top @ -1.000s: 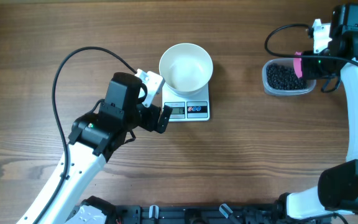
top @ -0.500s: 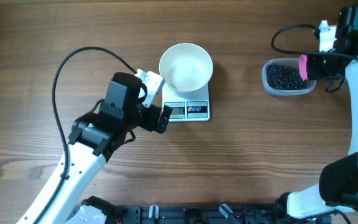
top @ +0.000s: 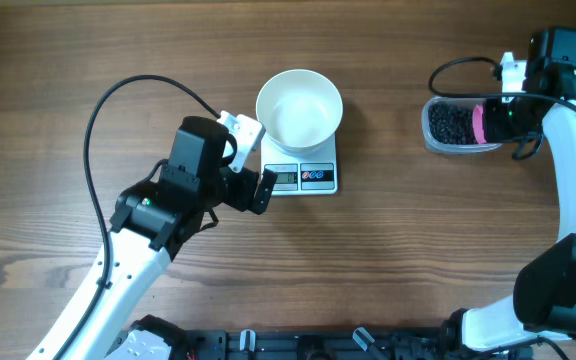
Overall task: Scoop item into bowl and weigh 150g on scale
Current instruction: 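Lower the pink cup with the right gripper into the black beans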
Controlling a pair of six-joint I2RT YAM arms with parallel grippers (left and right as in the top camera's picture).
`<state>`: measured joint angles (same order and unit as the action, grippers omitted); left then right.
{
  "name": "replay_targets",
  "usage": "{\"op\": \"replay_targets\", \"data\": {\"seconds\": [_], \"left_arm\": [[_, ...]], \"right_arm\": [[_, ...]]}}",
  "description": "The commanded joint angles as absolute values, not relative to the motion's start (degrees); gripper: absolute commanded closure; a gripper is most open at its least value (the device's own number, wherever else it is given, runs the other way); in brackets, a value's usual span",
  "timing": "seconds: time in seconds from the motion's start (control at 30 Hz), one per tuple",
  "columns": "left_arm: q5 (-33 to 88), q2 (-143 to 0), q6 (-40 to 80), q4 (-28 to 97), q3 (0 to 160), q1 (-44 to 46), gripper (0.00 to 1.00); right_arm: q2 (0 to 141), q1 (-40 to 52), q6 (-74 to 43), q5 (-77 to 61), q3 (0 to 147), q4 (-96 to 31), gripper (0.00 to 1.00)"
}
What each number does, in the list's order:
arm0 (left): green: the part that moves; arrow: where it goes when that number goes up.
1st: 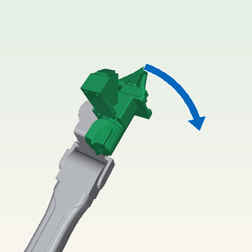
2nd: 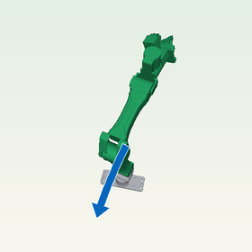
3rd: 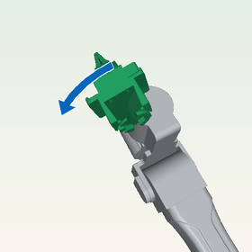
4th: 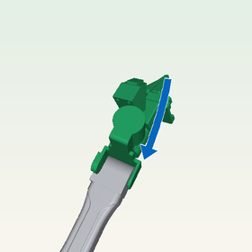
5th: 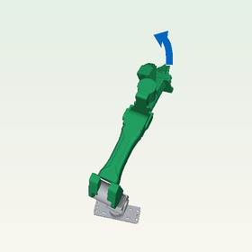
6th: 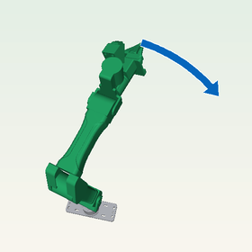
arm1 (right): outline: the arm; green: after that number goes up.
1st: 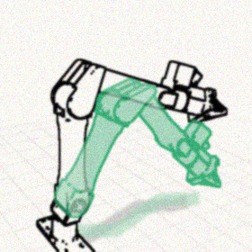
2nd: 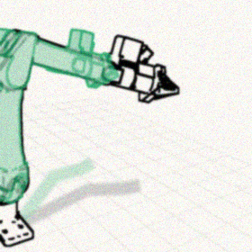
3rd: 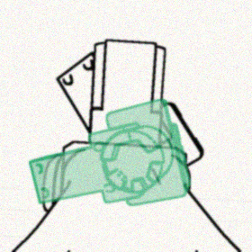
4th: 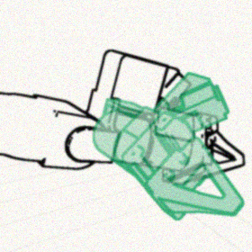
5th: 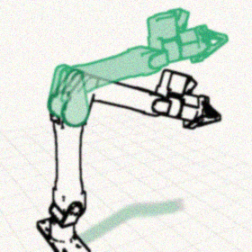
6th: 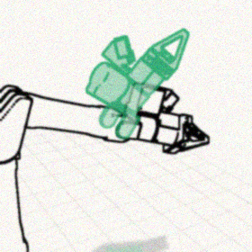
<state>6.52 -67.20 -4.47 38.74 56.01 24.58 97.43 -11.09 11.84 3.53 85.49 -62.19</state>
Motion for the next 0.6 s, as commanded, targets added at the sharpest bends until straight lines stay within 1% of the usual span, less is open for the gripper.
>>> {"op": "replay_targets", "data": {"seconds": [0.0, 0.17, 0.37, 0.43, 0.57], "left_arm": [[6.6, -67.5, -5.6, 38.6, 57.0, 24.3, 0.0], [6.6, -67.5, -5.6, 38.6, 57.0, 24.3, 0.0], [6.6, -67.5, -5.6, 38.6, 57.0, 24.3, 0.0], [6.6, -67.5, -5.6, 38.6, 57.0, 24.3, 0.0], [6.6, -67.5, -5.6, 38.6, 57.0, 24.3, 0.0]], "right_arm": [[98.2, -11.2, 11.7, -2.8, 84.7, -61.5, 0.96], [98.2, -11.1, 11.0, -7.0, 84.6, -61.2, 0.96], [98.2, -11.1, 11.7, -6.5, 84.6, -61.8, 0.96], [98.2, -11.1, 11.8, -3.4, 84.6, -61.6, 0.96], [98.1, -11.1, 8.8, 7.8, 84.6, -59.6, 0.96]]}}
